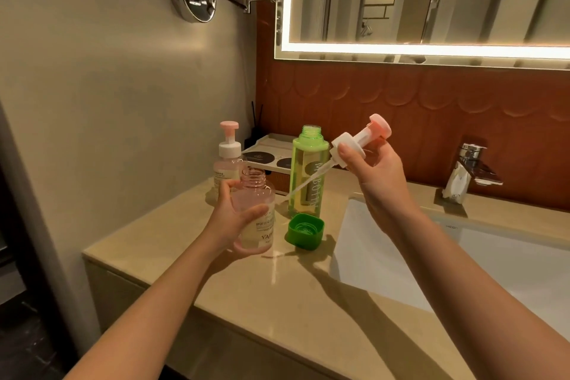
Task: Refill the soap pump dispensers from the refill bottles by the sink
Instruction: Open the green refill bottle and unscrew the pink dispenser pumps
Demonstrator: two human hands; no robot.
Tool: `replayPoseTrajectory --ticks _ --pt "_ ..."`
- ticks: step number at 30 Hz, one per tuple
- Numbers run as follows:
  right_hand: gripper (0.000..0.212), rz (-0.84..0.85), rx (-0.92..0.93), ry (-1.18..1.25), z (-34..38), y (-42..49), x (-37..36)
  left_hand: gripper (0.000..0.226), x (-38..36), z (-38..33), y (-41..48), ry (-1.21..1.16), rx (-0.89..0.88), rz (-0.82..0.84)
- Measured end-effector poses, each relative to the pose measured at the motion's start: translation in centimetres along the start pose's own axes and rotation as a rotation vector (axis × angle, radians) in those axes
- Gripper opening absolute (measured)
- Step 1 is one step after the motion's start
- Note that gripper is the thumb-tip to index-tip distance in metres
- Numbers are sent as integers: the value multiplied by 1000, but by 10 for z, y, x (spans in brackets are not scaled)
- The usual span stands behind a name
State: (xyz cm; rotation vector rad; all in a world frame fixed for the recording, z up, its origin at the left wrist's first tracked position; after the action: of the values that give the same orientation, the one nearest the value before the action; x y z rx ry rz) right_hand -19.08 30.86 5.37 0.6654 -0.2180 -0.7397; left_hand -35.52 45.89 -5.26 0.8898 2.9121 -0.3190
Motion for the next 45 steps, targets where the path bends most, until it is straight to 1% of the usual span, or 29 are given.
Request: replayPoseTrajectory --ticks 2,5,8,11,13,15,18,20,22,25,28,30,33,35,37,39,41,45 --pt "43 55 -13 -62 -6 -2 -1 58 0 -5 7 93 -36 -59" --pt "33 167 -23 -180 -15 -5 -9 58 1 -15 15 313 -144 -208" --pt "28 317 -64 -335 -25 -6 -23 62 0 -21 27 429 -183 -281" --pt "28 498 -112 -499 -38 -10 -44 66 4 -22 40 557 -206 -359" --pt "27 572 -142 -581 -46 -13 -57 69 8 -21 48 628 -226 -403" --pt "31 615 -155 -659 -54 -17 -69 66 9 -19 53 645 -231 -418" --pt "39 628 -143 -766 -68 -21 -86 65 11 -14 57 691 -227 -439" --pt "45 634 -117 -832 -73 -25 -95 60 15 -10 60 668 -252 -437" --pt "45 649 -67 -876 -72 -29 -101 52 24 -8 62 610 -272 -456" --pt "41 687 17 -978 -69 -35 -107 49 37 -15 60 537 -279 -572" --pt "43 711 83 -1137 -73 -37 -112 53 47 -30 59 519 -278 -679" --pt "46 713 96 -1197 -77 -38 -115 61 52 -37 64 489 -264 -662" --pt "48 714 78 -1217 -83 -38 -116 75 55 -41 76 404 -225 -555" --pt "49 713 74 -1217 -85 -38 -116 79 56 -44 82 342 -199 -493" --pt "51 723 80 -1225 -85 -38 -115 78 55 -50 87 306 -212 -439" --pt "53 734 80 -1222 -85 -37 -113 70 53 -57 92 289 -246 -408" --pt "54 737 80 -1208 -83 -36 -110 63 52 -63 94 290 -269 -392" --pt "50 742 94 -1195 -79 -32 -107 54 51 -66 100 313 -261 -374"
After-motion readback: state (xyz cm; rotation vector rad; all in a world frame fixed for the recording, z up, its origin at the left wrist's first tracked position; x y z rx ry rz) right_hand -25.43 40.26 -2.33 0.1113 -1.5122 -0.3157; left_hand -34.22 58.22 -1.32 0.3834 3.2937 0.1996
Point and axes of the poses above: each hand's wrist, its own y-axis towards the middle knuckle, its own x-axis out of the back of the hand, z = x × y, the point moved 5 cm from there along y, towards the middle knuckle, and after that the axes turned 13 degrees about x, right-handed, at the moved point
